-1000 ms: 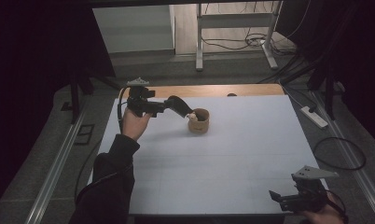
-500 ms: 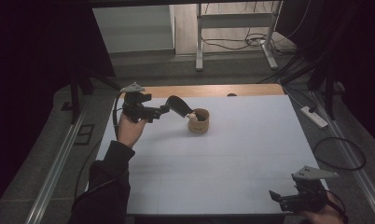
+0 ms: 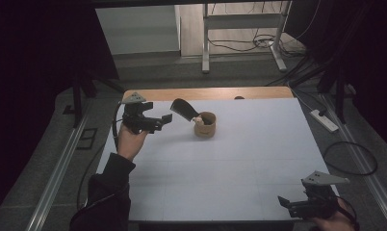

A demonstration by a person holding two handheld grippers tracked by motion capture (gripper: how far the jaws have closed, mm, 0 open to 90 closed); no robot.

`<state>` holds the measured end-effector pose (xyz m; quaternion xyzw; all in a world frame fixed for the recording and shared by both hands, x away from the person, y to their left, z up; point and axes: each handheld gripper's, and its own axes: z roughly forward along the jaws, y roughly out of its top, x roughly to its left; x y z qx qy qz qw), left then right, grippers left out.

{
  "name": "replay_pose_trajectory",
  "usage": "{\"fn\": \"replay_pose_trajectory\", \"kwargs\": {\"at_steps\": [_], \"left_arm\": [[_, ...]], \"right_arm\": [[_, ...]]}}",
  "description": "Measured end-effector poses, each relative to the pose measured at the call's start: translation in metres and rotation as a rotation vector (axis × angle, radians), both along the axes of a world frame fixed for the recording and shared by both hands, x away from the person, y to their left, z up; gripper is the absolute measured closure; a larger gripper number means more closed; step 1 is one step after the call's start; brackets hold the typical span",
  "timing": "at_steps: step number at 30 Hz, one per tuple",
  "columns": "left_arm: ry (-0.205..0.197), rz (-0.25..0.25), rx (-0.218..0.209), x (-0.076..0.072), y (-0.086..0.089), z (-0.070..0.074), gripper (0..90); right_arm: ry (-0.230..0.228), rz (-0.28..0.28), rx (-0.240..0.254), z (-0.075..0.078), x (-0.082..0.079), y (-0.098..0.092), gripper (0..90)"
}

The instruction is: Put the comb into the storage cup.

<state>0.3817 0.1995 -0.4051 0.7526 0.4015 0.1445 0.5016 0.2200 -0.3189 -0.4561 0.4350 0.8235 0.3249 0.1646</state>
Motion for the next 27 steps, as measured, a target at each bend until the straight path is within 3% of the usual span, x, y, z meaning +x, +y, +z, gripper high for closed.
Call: {"fn": "replay_pose_trajectory", "kwargs": {"at_steps": [18, 27], "left_arm": [[-0.02, 0.004, 0.043, -0.024, 0.0, -0.013, 0.0], [-0.031, 0.005, 0.041, -0.032, 0.0, -0.016, 0.0]], "right_arm": [[-0.01, -0.003, -0.005, 0.0, -0.001, 0.0, 0.0], [-0.014, 0.0, -0.004, 0.0, -0.001, 0.0, 0.0]]}}
